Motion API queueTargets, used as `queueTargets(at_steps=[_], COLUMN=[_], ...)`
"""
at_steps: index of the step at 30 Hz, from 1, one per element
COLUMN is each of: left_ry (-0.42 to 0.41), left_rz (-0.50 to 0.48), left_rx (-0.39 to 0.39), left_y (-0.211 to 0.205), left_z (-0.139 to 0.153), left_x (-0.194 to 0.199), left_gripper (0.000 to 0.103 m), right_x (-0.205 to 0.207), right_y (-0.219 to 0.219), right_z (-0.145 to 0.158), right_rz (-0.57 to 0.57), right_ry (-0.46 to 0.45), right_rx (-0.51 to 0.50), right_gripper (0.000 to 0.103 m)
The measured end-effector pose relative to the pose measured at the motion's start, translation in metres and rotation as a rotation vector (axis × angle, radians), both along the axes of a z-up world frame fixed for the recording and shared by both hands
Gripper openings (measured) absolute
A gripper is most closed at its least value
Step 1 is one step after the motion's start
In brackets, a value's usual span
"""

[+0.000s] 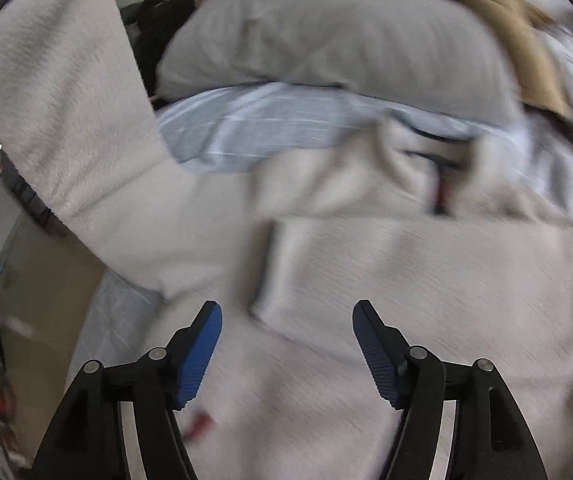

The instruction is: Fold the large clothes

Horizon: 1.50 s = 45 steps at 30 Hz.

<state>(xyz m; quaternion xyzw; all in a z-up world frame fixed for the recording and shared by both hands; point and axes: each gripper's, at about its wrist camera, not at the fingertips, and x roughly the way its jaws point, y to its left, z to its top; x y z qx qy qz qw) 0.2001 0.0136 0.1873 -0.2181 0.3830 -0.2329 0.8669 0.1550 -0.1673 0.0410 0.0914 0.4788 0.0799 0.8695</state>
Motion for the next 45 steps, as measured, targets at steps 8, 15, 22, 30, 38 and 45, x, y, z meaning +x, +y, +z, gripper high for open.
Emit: queueTargets(at_steps=[8,15,22,30,38,45], left_ry=[0.109,0.153,0.148,0.027,0.047,0.043], left_rz=[-0.119,-0.207,-0.323,-0.33,-0.092,0.192], left_rx=[0.02,0.066,0.11,0.2,0.215,0.164], left_y=[-0.135,-0.224,-0.259,-0.187,-0.049,0.052], left_z=[-0.067,-0.124,-0.157,-0.137,-0.149,-0.186], left_x=[-0.018,-0.036,-0.046,-0.053,-0.031,-0.032], left_gripper=[0.008,0.008,0.056,0.069,0.069,0.069], right_x=[-0.065,-0.1,-0.111,-0.102,-0.047,-0.018], right_y=[-0.125,-0.203,-0.248,-0.262,-0.229,-0.187], right_z=[-0.004,-0.013,-0.016,-0.027,-0.059,-0.077], right_rz=[-0.23,-0.401,-0.527,-0.514,-0.425,-0.416], right_ry=[0.033,0.021,-0.036,-0.097,-0.072,-0.034], right_rx=[0.008,0.122,0.237,0.377,0.44,0.262], right_gripper=[0.073,0.075,0.075,0.075,0.075,0.014])
